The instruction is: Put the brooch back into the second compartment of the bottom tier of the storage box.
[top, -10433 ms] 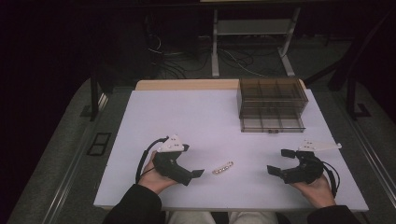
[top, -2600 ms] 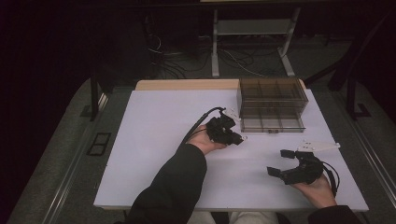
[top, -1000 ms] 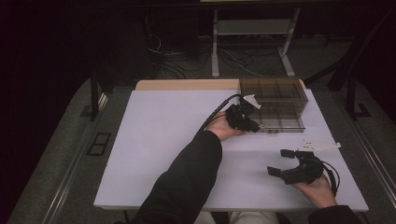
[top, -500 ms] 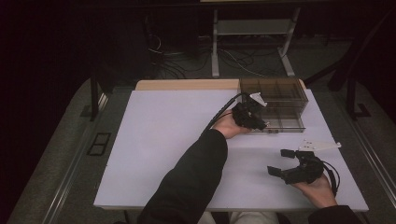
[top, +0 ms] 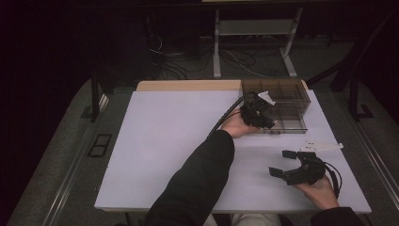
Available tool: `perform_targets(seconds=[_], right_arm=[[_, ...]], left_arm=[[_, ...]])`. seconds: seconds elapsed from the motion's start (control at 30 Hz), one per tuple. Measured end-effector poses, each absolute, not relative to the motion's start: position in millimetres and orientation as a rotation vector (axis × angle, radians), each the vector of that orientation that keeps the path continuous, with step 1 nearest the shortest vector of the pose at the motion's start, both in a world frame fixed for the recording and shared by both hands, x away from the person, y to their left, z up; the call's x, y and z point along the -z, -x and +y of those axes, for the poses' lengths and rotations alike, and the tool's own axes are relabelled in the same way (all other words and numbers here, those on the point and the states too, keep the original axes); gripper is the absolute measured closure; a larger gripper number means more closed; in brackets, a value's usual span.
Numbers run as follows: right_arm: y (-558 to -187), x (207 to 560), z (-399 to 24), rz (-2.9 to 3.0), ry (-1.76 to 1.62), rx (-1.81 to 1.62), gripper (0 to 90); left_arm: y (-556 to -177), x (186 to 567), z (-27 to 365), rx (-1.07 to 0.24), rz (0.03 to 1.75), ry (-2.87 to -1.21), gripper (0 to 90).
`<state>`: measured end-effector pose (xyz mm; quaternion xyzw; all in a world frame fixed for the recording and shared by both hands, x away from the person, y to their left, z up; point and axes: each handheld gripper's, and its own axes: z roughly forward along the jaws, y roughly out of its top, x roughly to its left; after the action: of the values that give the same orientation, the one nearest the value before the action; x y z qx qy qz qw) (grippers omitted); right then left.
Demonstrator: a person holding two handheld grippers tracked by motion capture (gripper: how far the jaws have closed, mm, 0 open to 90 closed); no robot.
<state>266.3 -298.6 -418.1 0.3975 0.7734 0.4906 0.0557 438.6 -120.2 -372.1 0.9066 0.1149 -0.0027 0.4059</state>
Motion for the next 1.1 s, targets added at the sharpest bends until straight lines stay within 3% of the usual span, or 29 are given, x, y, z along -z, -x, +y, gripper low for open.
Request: perform_targets(seconds=[1.1], right_arm=[[-266.4,417.3,-300.2,2.350,-1.198,-1.508,0.5]], left_arm=[[-461.1,408.3,-142.6,-0.067,0.416,-2.132,79.2]])
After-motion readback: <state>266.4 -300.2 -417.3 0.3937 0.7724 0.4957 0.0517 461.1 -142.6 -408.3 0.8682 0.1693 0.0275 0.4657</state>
